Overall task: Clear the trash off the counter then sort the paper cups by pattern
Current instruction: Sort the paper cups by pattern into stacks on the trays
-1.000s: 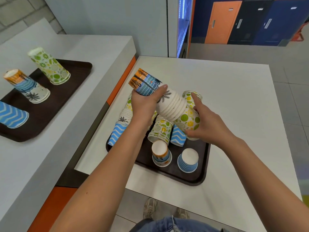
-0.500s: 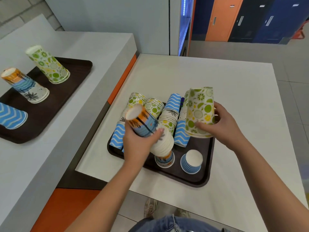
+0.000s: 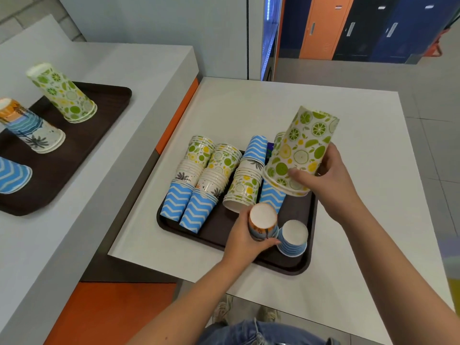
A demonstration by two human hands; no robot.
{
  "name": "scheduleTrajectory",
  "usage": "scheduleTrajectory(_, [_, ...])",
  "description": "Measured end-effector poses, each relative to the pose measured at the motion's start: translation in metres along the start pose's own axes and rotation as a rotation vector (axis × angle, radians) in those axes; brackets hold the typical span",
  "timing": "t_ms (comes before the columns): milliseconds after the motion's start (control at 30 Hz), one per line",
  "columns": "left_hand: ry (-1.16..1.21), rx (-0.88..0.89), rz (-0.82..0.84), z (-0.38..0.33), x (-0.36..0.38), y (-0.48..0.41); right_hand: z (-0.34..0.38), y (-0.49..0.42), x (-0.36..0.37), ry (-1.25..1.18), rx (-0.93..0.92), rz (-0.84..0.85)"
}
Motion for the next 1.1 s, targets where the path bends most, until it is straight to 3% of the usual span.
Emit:
scheduleTrajectory(267, [-0.094,0.129,-0.071,0.009,-0.054,-0.003,0.023,0.033,0.045,-0.063,-0.032,0.016])
scheduleTrajectory(467, [-0.098,0.077,-0.522,0.029,-0.159,-0.010,0.013,0.084,0.114,-0.026,-0.088,0.100])
scheduleTrajectory(600, [-0.018,0.016,-0.643,0.025,-0.195,-0.024,-0.022,0.103,0.148,0.142,-0.145,0.094])
scheduleTrajectory(800, [0.041,0.054,-0.628,0.012,-0.204,-0.042,-0.088,0.095,0.156,0.335,-0.130,0.017])
scheduleTrajectory(1100, [0.073,0.084,-0.492,0.002,-0.206,-0.067,-0.127,0.100,0.160,0.496,-0.089,-0.048])
Point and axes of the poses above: each hand's wrist, its own y-axis away from the middle knuckle, its own x-axis out of the palm, z = x × y, the point moved 4 cm from there along -y, towards the middle knuckle, and after that the axes turned 11 degrees about -z, right-handed, at the moved point
